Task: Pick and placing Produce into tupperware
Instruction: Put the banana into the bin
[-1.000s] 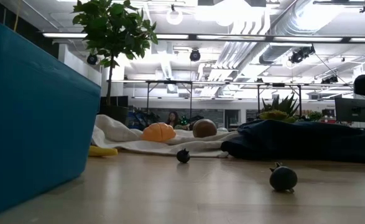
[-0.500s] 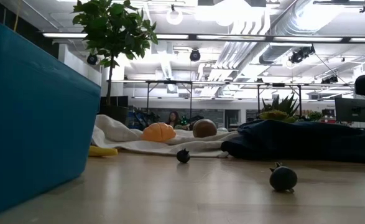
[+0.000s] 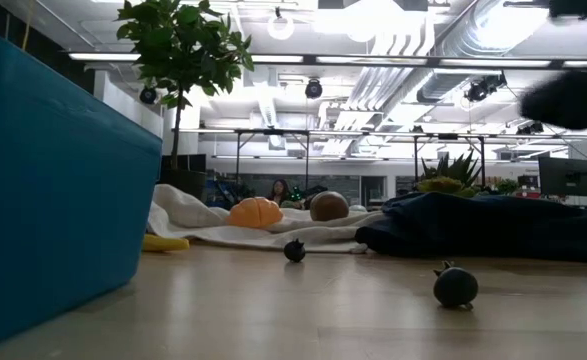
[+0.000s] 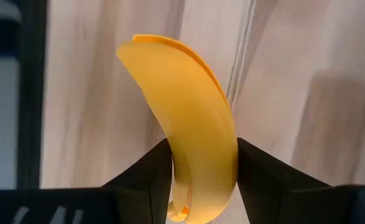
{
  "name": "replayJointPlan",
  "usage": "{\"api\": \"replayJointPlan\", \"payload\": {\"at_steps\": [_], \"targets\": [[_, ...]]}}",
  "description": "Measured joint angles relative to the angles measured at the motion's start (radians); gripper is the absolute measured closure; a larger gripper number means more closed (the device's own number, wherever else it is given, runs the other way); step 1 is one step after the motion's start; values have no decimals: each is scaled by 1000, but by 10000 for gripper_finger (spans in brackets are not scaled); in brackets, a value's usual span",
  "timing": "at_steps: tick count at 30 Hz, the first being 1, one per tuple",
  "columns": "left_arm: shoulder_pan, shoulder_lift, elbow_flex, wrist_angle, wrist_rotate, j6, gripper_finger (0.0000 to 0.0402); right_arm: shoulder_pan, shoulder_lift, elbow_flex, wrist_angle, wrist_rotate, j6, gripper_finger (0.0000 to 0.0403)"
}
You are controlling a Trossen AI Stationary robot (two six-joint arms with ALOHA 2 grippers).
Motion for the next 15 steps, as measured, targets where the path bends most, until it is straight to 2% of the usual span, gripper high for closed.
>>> {"api": "replayJointPlan", "payload": {"at_steps": [6, 15], "targets": [[0, 0, 0, 0, -16, 40, 396, -71, 0, 119, -4, 78, -14, 264], [1, 0, 0, 1, -71, 191, 391, -177, 0, 284, -76, 175, -39, 264]]}}
